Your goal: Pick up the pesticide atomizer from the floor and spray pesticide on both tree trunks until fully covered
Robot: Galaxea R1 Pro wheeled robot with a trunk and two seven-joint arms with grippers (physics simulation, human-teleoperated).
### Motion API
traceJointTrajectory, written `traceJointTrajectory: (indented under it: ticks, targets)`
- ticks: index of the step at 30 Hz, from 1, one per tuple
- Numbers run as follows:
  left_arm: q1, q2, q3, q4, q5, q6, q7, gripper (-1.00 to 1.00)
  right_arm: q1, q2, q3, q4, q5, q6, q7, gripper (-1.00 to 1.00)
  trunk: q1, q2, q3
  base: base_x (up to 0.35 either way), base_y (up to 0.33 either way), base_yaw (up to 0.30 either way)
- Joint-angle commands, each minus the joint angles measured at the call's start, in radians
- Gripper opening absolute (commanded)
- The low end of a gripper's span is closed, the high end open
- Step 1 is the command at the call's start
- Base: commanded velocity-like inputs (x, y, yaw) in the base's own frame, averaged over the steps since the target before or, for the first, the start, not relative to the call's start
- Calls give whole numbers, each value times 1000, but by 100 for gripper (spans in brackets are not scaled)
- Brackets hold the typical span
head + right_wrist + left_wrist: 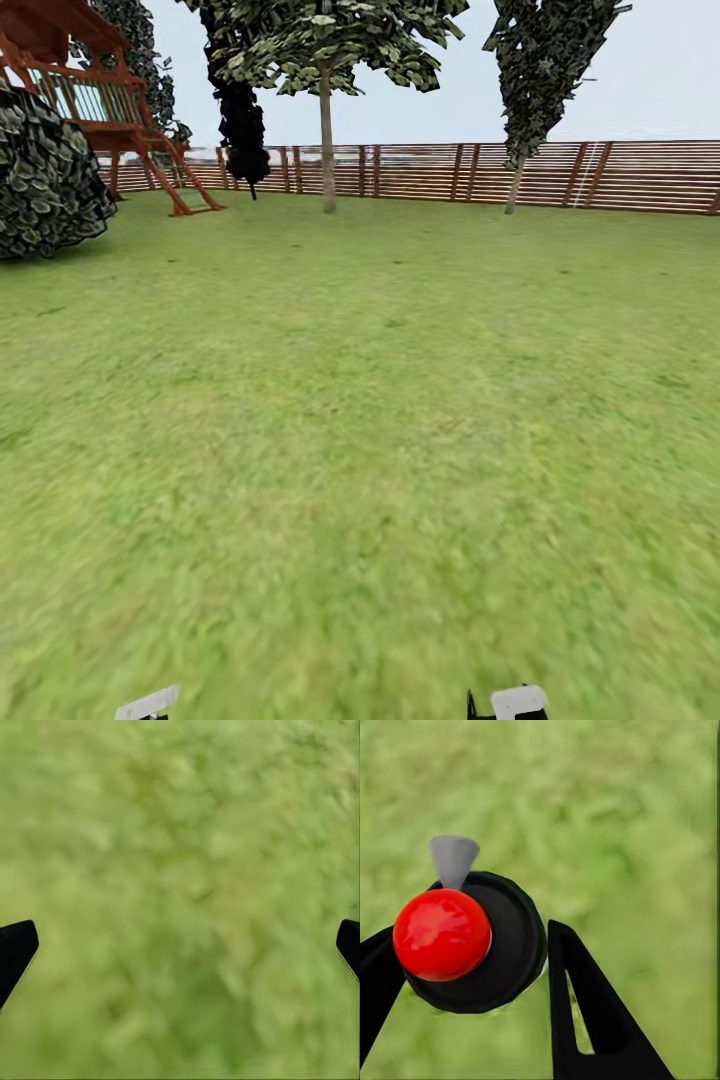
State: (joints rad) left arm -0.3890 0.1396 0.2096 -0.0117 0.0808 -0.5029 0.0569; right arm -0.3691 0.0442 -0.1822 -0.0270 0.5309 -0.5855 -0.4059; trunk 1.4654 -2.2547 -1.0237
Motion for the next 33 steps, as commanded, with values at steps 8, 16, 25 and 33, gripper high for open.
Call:
traceJointTrajectory:
  ticks: [8, 16, 25, 33]
  targets:
    - [-1, 0, -4, 1, 8, -3, 0, -100, -1, 0, -7, 1, 11, -2, -5, 100, 0, 0, -1, 342, 0, 0]
    - [-1, 0, -4, 1, 8, -3, 0, -100, -1, 0, -7, 1, 11, -2, -5, 100, 0, 0, -1, 342, 0, 0]
    - [-1, 0, -4, 1, 8, -4, 0, -100, -1, 0, -7, 1, 11, -2, -5, 100, 0, 0, -1, 342, 0, 0]
    - [-1, 0, -4, 1, 8, -5, 0, -100, -1, 0, -7, 1, 11, -2, -5, 100, 0, 0, -1, 342, 0, 0]
